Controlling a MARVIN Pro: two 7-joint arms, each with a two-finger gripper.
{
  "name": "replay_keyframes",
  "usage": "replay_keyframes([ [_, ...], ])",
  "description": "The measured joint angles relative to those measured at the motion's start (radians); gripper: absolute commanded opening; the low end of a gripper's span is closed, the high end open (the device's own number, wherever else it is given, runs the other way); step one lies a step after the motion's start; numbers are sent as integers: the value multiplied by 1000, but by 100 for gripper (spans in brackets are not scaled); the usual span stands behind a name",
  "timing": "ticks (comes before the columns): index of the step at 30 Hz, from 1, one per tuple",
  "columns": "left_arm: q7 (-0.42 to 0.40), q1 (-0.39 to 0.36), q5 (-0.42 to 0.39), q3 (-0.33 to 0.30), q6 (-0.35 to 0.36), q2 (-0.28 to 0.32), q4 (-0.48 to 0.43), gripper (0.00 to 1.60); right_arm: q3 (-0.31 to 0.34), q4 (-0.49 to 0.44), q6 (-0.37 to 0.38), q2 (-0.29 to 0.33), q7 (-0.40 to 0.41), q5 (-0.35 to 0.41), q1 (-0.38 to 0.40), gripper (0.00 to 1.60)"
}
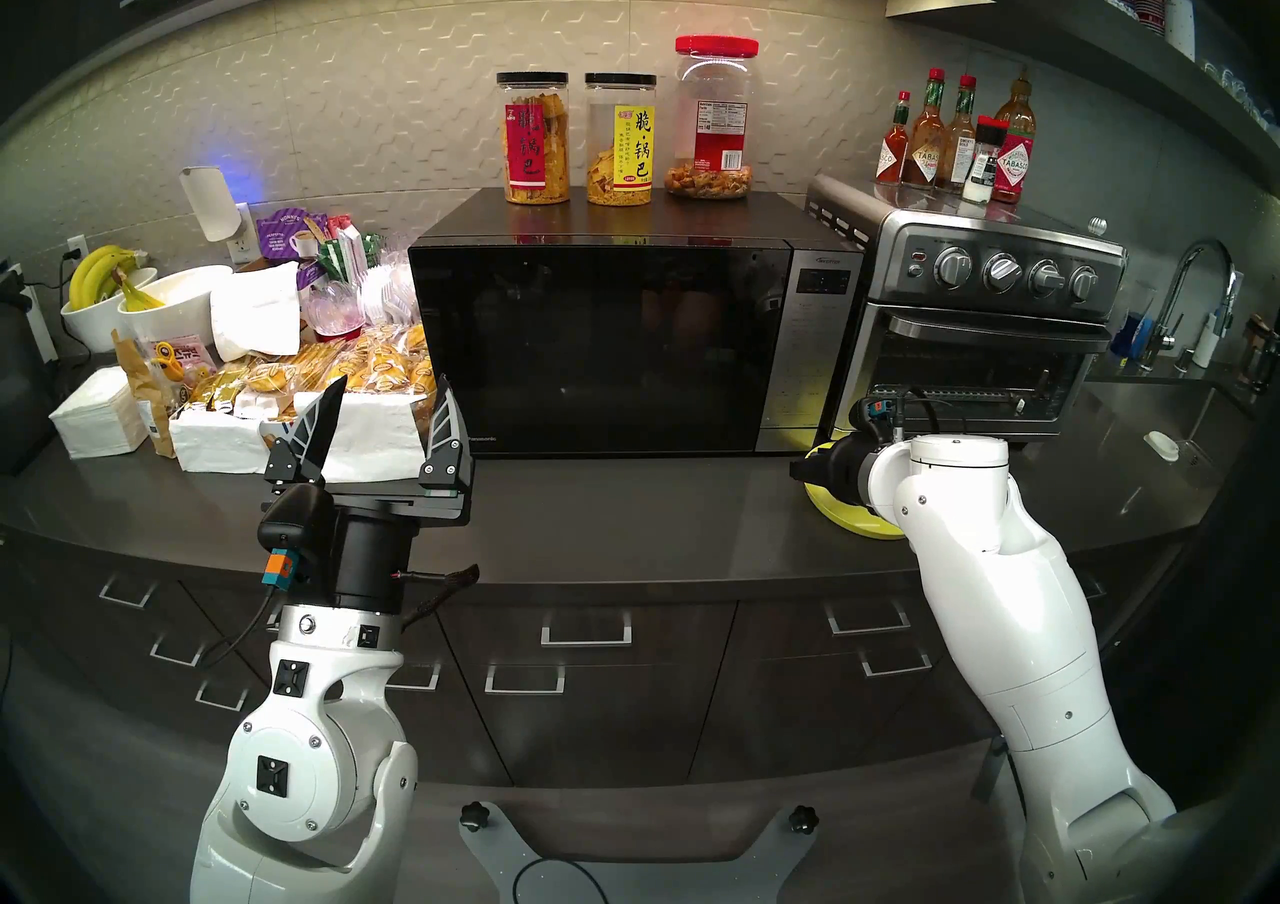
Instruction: Open the microwave, put the plate inside, and close the door
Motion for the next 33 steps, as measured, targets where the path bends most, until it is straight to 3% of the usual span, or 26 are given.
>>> replay_keyframes([
  [33,0,0,0,0,0,0,0,160,9,9,1,-19,-27,-4,12,0],
])
